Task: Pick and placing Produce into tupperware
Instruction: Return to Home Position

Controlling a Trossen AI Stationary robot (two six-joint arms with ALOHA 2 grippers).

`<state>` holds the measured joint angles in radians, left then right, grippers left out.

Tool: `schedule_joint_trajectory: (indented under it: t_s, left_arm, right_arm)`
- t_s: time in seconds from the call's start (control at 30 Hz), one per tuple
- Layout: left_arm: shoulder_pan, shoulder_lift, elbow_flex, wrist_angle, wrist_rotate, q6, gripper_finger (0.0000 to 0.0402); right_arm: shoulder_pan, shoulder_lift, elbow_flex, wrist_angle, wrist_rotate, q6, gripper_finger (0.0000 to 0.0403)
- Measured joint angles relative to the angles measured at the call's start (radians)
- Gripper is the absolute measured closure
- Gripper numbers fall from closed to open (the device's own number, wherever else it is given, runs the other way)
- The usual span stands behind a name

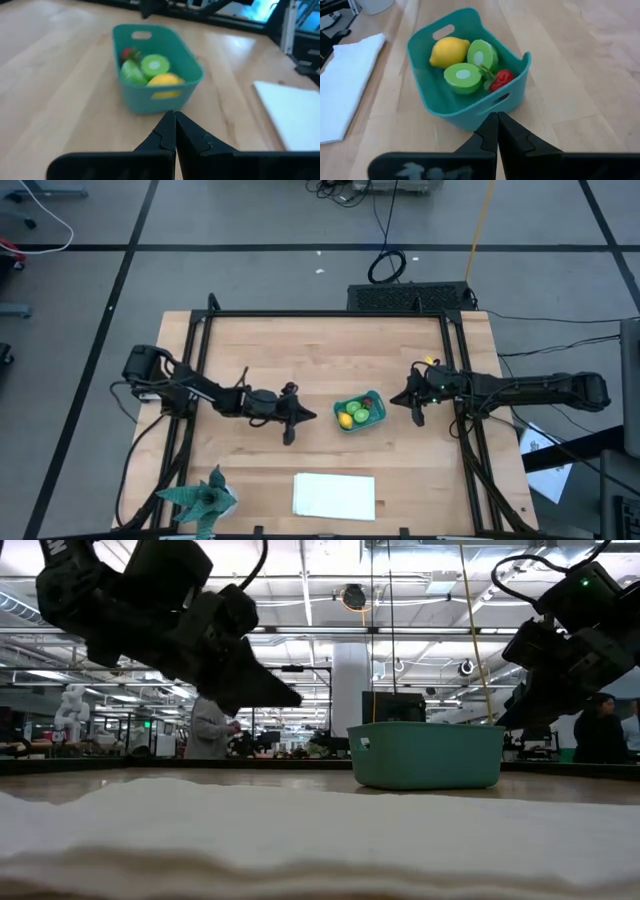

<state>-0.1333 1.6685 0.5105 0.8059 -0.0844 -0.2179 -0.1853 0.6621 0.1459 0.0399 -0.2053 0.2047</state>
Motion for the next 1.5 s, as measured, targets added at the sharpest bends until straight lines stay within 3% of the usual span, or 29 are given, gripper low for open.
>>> schedule_joint_trajectory:
  t_s: [0.3,0.73,1.5]
  left_arm:
    - [-0.018,0.081,0.089,-0.027,0.004,0.048,0.0401]
    - [-0.021,0.082,0.089,-0.032,0.006,0.024,0.0401]
    - [-0.024,0.082,0.089,-0.048,0.005,0.051,0.0401]
  right_arm:
    - [0.011,0.031,0.0,0.001,0.07,0.001,0.0403]
    - [0.011,0.137,-0.086,0.301,0.07,0.027,0.0403]
    - [0.114,0.385,-0.09,0.558,0.071,0.07,0.0403]
